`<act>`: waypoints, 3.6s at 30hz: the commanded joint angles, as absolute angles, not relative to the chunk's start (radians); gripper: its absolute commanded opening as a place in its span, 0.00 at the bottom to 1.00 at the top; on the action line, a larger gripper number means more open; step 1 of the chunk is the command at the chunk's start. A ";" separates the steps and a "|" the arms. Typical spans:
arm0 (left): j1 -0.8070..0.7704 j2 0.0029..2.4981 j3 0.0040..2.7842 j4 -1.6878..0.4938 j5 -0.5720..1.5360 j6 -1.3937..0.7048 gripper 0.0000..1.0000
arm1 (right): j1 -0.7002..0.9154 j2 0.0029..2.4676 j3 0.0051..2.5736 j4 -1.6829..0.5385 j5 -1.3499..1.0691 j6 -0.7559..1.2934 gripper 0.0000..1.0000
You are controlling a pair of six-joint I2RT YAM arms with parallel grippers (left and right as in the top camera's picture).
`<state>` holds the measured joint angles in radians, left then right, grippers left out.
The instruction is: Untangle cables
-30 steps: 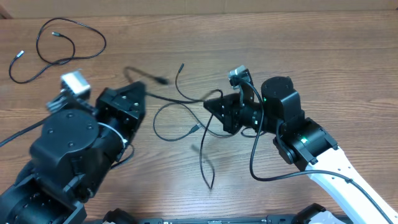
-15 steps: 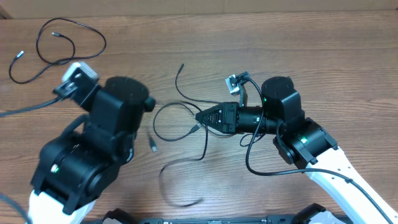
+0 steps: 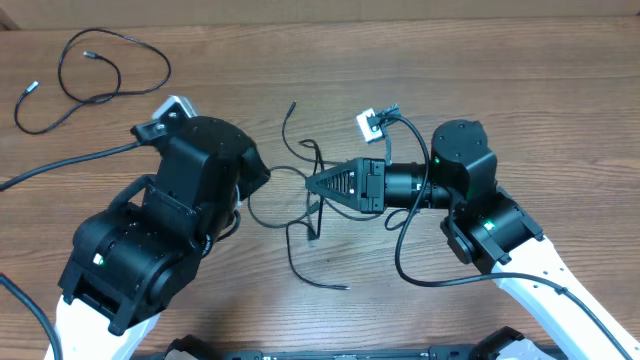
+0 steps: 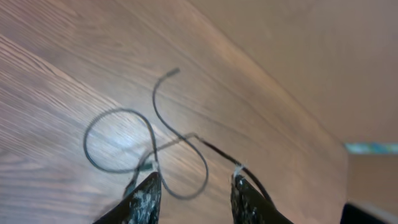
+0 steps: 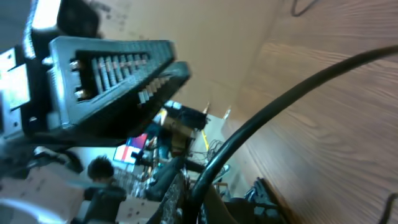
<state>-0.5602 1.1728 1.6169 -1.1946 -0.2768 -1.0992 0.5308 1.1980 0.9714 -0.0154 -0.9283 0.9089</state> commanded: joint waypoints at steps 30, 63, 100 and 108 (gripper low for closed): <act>-0.554 1.177 1.638 -1.054 0.268 -1.123 0.52 | 0.545 1.186 0.975 0.153 -1.121 0.698 0.04; -0.543 1.174 1.657 -0.989 0.188 -1.124 0.04 | 0.513 1.186 0.975 0.072 -1.098 0.698 0.44; -0.017 1.239 1.772 -0.875 -0.193 -1.156 0.05 | 0.194 1.186 0.975 -0.638 -0.408 0.698 1.00; 0.133 1.342 1.772 -0.808 -0.081 -1.159 0.04 | 0.194 1.186 0.975 -0.638 -0.408 0.698 1.00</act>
<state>0.0917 1.3140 1.7527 -0.8444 -0.1505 -1.1530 0.1963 1.1976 0.9718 -0.6399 -0.4217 0.7029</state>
